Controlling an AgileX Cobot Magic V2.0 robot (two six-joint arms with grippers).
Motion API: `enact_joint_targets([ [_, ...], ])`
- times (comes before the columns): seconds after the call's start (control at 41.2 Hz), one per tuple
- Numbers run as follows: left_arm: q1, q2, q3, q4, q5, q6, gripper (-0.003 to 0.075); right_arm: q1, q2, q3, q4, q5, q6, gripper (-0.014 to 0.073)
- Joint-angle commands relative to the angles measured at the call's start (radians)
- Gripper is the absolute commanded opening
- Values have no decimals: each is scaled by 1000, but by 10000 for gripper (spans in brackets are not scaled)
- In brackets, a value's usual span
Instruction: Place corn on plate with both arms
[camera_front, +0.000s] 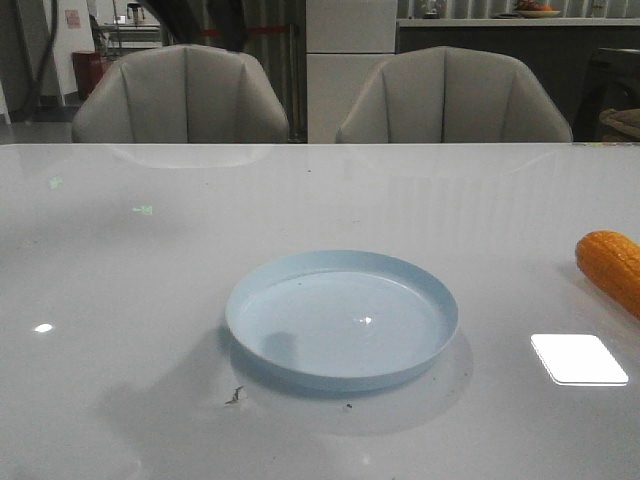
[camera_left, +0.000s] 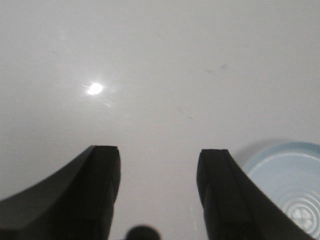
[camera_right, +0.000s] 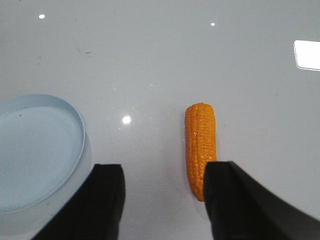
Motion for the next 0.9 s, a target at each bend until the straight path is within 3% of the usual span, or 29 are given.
enact_joint_targets([
  [0.0, 43, -147, 11, 103, -105, -89, 385, 0, -4, -33, -2, -63, -7, 467],
  [0.121, 133, -281, 200, 106, -209, -89, 363, 0, 2, -33, -2, -59, -7, 467],
  [0.437, 301, -720, 996, 103, -602, -89, 291, -3, 97, -33, -13, -56, -7, 467],
  [0.558, 314, -862, 1139, 103, -644, -89, 270, -18, 156, -35, -22, -118, -6, 469],
  [0.704, 314, -978, 1235, 103, -590, -89, 260, -81, 248, -91, -25, -150, -6, 470],
  [0.873, 314, -1033, 1256, 103, -522, -89, 260, -147, 408, -220, -44, -109, -6, 569],
])
